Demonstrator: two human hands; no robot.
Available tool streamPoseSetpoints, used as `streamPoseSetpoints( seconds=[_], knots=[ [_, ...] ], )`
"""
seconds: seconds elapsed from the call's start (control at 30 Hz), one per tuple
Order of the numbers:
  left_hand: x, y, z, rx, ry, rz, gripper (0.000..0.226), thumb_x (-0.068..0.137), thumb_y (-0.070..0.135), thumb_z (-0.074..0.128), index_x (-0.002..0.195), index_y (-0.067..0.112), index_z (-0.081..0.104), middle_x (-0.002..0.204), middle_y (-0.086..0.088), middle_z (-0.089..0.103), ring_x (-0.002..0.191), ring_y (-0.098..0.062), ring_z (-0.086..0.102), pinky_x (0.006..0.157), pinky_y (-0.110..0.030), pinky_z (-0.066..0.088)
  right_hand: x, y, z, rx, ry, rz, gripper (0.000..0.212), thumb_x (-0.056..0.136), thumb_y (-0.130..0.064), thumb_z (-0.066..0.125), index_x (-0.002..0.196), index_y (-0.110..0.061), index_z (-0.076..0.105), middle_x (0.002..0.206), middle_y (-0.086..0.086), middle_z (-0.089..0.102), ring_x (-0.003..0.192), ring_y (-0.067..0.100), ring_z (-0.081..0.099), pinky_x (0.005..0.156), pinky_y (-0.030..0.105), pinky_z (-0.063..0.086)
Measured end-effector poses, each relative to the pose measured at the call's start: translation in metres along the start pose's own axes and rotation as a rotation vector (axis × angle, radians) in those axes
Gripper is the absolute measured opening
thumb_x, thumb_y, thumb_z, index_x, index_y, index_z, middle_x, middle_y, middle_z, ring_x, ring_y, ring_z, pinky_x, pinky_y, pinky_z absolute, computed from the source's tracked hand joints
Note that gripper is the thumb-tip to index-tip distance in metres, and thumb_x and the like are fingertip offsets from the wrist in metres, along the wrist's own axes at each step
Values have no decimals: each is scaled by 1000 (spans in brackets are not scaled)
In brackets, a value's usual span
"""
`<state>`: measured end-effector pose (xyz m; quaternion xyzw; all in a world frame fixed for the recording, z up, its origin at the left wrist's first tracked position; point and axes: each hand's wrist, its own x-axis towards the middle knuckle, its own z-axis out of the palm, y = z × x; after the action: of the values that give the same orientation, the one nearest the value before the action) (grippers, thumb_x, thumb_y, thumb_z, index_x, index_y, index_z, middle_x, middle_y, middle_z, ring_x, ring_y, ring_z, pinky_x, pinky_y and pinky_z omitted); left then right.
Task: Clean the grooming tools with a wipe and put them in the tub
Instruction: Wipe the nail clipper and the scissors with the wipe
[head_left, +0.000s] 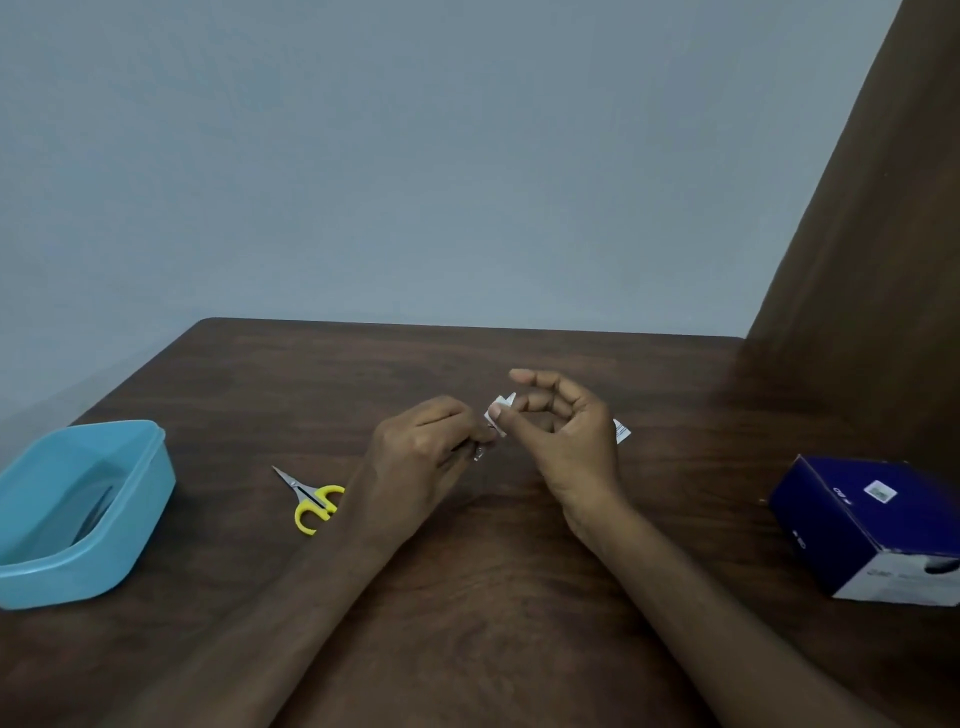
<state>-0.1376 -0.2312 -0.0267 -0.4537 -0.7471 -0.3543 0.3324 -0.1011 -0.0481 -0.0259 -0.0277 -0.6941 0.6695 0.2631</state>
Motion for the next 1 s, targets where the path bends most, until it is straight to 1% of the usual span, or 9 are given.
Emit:
streamPoseSetpoints(
  seconds=[0.07,0.17,0.3,0.4,0.53,0.6,0.73,0.83,1.0],
  knots=[
    [0,2,0,-14,-9,6,18,84,-4,87,94,8,78,97,1,73,87,-10,71,76,-27,58,0,3,0,-40,52,-38,33,76,-38,92,103,-37,74,83,0,79,76,31,76,87,49,59],
    [0,3,-2,-23,-8,5,15,86,0,88,93,8,78,97,2,74,87,-9,71,77,-25,57,2,-1,-1,-17,200,-43,17,91,-32,85,90,-21,71,82,0,81,64,13,67,61,38,52],
    [0,0,-1,-55,75,-64,10,88,7,89,93,11,81,94,3,76,86,-6,73,73,-26,59,6,-6,-5,104,284,25,18,98,-28,78,94,-12,70,83,4,81,57,18,50,42,24,37],
    [-1,-2,0,-58,122,-123,8,89,8,88,92,11,81,92,4,76,84,-3,72,75,-22,60,4,-2,-4,21,189,61,6,101,-25,74,102,-19,73,91,-1,83,52,11,51,43,21,40],
    [-3,-1,0,1,113,-92,8,88,6,87,90,9,80,100,2,77,92,-10,73,82,-23,59,-2,-2,-7,-317,77,-11,28,98,-32,77,123,-24,68,92,-24,79,41,15,62,53,29,51],
    [-2,-3,0,14,115,-71,10,88,4,87,87,8,78,101,1,78,94,-14,72,82,-28,59,-5,-4,-8,-420,62,-25,24,96,-39,78,116,-28,70,92,-31,77,40,16,66,59,32,55],
    [-1,-6,3,34,83,-28,12,87,6,88,89,9,77,100,2,79,91,-18,73,77,-36,60,-8,-4,-8,-407,67,3,9,95,-39,79,87,-34,77,88,-26,78,44,13,68,61,32,55],
    [-3,-7,4,45,44,-2,13,86,7,90,92,9,79,103,2,80,92,-18,73,77,-35,60,-9,-4,-5,-310,0,42,9,96,-34,79,89,-29,81,85,-15,79,48,12,67,59,35,54],
    [-3,-9,2,27,30,14,16,85,2,90,93,9,78,105,0,80,93,-17,74,79,-32,60,-10,-6,2,-181,-27,103,12,100,-27,72,93,-23,81,87,-3,81,51,15,64,53,24,42]
  ],
)
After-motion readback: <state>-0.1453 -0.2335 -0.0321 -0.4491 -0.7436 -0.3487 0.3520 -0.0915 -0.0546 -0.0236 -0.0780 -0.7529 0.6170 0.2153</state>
